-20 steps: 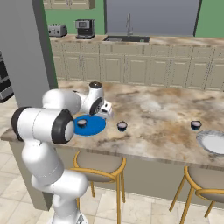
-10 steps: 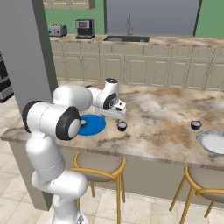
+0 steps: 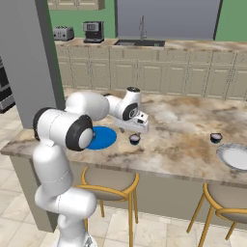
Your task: Place two yogurt containers on each plate.
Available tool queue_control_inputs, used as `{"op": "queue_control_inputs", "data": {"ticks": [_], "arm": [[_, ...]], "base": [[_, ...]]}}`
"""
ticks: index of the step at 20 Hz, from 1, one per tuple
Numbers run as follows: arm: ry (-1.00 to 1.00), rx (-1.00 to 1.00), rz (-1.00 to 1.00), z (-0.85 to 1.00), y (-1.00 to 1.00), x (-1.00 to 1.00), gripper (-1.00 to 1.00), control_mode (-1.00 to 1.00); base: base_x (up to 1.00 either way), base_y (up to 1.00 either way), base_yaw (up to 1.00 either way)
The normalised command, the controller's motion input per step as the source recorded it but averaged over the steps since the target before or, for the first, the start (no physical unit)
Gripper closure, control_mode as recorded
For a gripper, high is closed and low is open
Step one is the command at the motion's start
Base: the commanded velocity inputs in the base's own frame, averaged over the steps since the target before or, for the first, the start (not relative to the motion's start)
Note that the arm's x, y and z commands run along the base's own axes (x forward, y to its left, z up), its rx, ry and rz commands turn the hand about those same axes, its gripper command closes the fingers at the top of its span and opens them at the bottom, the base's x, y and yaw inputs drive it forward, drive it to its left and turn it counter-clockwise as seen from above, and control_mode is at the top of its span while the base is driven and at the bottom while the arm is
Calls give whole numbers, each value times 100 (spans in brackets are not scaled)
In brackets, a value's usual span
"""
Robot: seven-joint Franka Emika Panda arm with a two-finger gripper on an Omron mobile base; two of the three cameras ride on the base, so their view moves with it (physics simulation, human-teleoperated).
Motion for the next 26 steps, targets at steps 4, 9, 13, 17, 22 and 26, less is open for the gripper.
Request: {"op": "queue_control_inputs", "data": {"ticks": [4,9,13,17,22,26], "arm": [[1,0,0,-22,-20,0,-100,-100],[0,0,0,-26,0,11,-100,-100],[0,0,0,-23,0,28,-100,-100],[0,0,0,-20,0,28,-100,-100],[0,0,0,-13,-1,19,-100,-100],[6,0,0,-19,-7,24,-100,-100]], "base": [[0,0,0],[0,0,0],[0,0,0],[0,0,0],[0,0,0],[0,0,0]]}}
